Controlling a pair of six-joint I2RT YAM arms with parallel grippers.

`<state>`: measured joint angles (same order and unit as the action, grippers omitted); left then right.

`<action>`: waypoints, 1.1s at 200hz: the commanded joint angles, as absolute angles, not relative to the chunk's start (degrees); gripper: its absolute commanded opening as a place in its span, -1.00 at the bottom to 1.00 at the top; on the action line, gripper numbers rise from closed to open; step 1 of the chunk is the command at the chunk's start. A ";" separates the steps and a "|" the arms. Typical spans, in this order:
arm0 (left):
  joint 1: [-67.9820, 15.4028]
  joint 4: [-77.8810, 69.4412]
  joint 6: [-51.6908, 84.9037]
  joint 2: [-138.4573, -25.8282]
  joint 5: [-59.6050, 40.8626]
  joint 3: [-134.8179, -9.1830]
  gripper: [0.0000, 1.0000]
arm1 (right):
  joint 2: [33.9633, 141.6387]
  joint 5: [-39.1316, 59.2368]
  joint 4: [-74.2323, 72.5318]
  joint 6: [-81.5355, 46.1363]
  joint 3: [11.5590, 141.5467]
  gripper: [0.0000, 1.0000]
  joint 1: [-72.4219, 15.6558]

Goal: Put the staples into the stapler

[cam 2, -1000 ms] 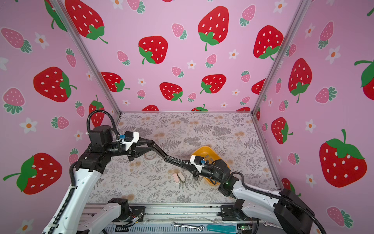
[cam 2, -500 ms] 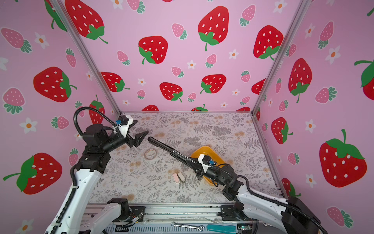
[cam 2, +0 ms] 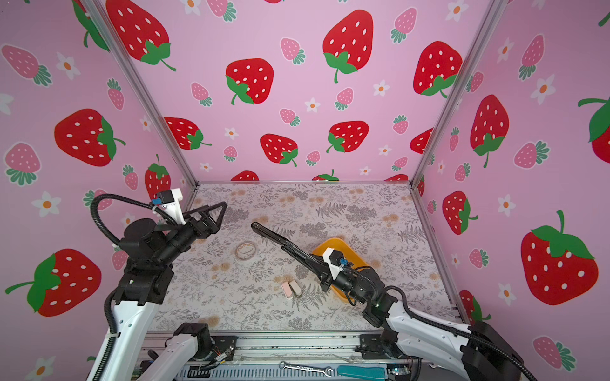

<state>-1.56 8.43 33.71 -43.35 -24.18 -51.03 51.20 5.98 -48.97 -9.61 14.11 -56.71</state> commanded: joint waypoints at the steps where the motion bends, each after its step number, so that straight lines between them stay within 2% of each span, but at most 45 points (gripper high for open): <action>1: -2.64 15.21 42.55 -43.78 -19.67 -47.94 0.98 | 50.72 0.80 -53.80 -15.07 18.36 -1.00 -57.78; 18: -2.72 19.14 42.01 -42.40 -16.54 -45.80 0.98 | 55.16 -3.69 -52.01 -21.45 21.31 -1.00 -58.15; 38: -2.64 14.82 42.96 -38.05 -16.29 -38.97 0.98 | 60.82 -4.42 -46.01 -27.02 27.17 -1.00 -58.12; 63: -2.64 10.89 43.89 -30.76 -14.02 -30.45 0.98 | 63.80 -1.30 -56.65 -24.41 24.87 -1.00 -58.42; 87: -2.63 6.22 37.12 -27.27 -16.67 -22.59 0.98 | 62.05 -4.97 -52.00 -21.26 25.04 -1.00 -58.62; 105: -2.64 6.25 34.10 -26.06 -13.50 -18.42 0.98 | 59.07 -5.20 -53.68 -17.63 21.52 -1.00 -59.82; 144: -2.63 2.99 29.76 -32.08 -3.87 -14.18 0.98 | 54.84 -8.96 -49.23 -10.86 17.43 -1.00 -61.08; 162: -2.79 -2.36 31.05 -36.23 -5.89 -12.50 0.98 | 55.14 -11.49 -51.93 -8.48 14.70 -1.00 -61.08; 178: -2.90 -8.19 33.08 -39.25 -3.17 -9.18 0.98 | 57.10 -12.64 -55.73 -7.00 12.78 -1.00 -61.08; 220: -4.17 -8.02 31.81 -41.71 -0.24 -10.61 0.98 | 67.03 -16.09 -61.55 -9.14 13.02 -1.00 -61.26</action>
